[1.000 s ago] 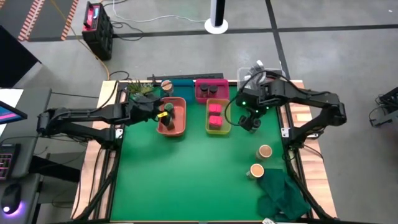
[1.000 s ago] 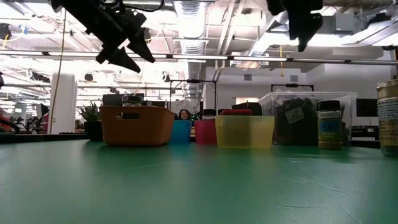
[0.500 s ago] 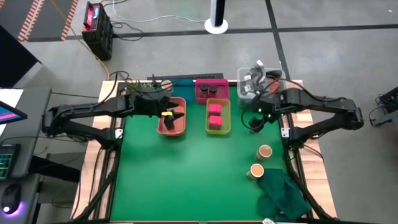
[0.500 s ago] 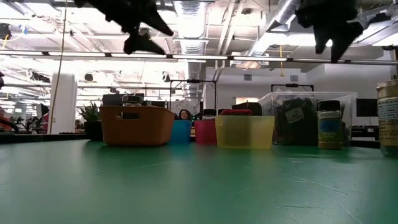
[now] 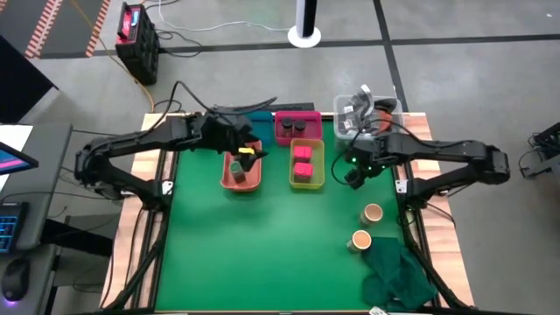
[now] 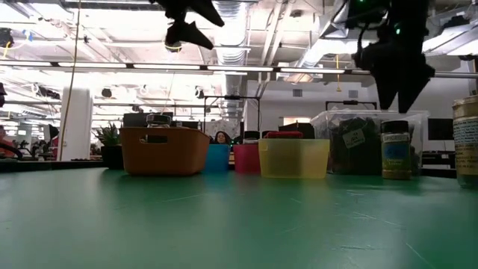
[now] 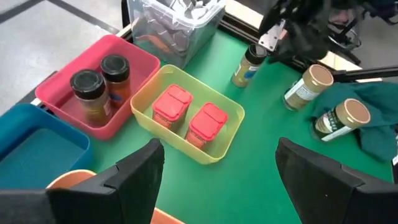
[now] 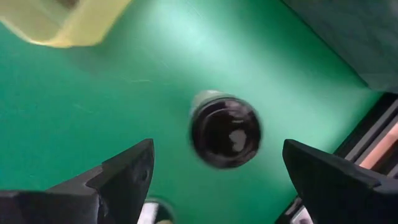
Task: Sort spices by type
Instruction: Put the black seasoning bottle into the red bin
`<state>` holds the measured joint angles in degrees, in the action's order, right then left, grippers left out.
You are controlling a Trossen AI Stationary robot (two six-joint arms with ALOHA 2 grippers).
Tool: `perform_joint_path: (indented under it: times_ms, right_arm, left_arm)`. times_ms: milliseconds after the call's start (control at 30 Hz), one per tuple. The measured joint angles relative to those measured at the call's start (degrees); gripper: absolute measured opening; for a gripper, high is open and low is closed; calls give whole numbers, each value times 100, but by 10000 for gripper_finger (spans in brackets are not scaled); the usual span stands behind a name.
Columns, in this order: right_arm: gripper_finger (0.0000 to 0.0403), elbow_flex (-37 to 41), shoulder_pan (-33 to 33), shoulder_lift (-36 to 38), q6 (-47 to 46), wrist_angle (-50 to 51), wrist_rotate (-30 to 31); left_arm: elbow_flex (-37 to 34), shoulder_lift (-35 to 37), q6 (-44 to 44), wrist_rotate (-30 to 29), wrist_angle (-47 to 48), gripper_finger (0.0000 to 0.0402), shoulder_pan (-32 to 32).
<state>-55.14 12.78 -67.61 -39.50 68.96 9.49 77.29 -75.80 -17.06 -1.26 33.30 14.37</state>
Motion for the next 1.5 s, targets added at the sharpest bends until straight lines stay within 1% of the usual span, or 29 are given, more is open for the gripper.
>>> perform_joint_path:
  times_ms: [233,367,500,767,800,900,1000,1133,1233,1333,1500]
  right_arm:
    - [379,506,549,1,600,-629,-235]
    - [369,747,759,0,920,-924,-598]
    - [334,796,843,-37,1107,-944,-684]
    - [229,792,841,-35,1459,-976,-780]
    - [223,790,841,-33,1457,-973,-807]
    - [223,694,838,-38,1450,-902,-1109]
    - [223,274,749,-39,1450,-827,-1227]
    - [223,-576,671,-37,1502,-695,-1226]
    - [223,-1220,749,-142,1686,-755,-1176]
    - [223,-1799,908,-538,2037,-823,-1136]
    - [223,-2884,1148,-1643,2850,-814,-1111]
  left_arm:
    - [518,-119,-1,-87,262,295,38]
    - [666,-117,-38,-131,412,295,157]
    - [810,-113,-48,-133,613,295,234]
    - [827,-113,-39,-252,630,295,368]
    - [827,-113,-81,-261,634,295,397]
    - [827,-113,-214,-274,632,295,485]
    - [827,-113,-275,-269,629,295,566]
    - [827,-113,-280,-264,620,295,629]
    - [827,-113,-273,-262,617,295,656]
    - [827,-113,-232,-262,617,295,667]
    - [827,-113,-228,-247,627,295,664]
